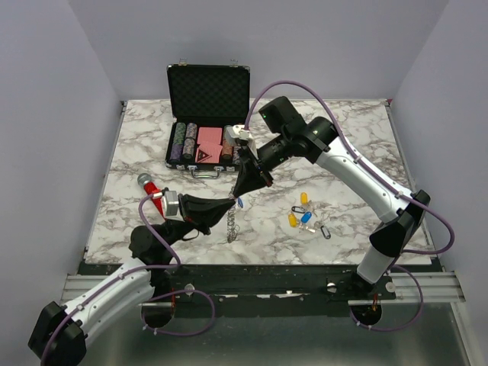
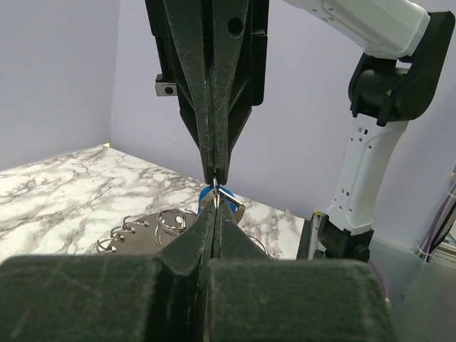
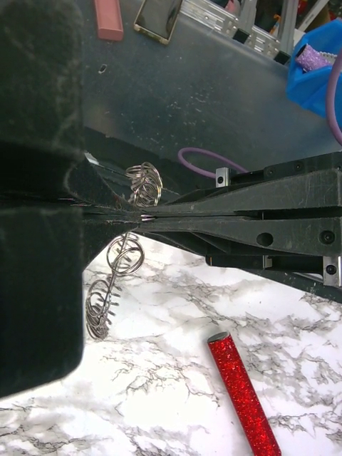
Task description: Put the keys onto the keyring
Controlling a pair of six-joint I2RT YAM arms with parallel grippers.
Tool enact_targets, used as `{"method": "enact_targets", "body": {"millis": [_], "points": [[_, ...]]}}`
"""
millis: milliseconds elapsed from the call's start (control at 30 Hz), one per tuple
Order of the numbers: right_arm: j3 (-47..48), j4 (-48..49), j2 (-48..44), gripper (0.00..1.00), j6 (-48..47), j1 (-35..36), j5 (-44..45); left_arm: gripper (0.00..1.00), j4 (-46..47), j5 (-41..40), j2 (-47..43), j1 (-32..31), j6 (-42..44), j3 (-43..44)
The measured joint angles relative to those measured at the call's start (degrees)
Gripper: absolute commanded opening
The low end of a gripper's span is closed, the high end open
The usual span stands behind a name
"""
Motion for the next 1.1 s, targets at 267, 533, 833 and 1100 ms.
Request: {"method": "enact_targets", "body": {"millis": [267,533,833,1100], "points": [[-0.04,0.00,0.00,0.00,0.00,0.13,1.64,0.00,-4.07,-0.92,-4.04,0.00,1.44,-0.02],[-1.73,0.00,-0.28,0.00,-0.11,0.09,2.71,0.00,-6.51,-2.23,-7.15,0.00,2.49,0.00],[-3.82,0.04,-0.28,0.01,0.35,-0.07,3.32,0.00,-4.55,-3.43,-6.86,0.00,2.25,-0.02],[-1.99,-0.68,-0.26,0.42,0.26,-0.68,3.08,0.00,-3.13,-3.41,-5.62,0.07,1.64,-0.02]]}}
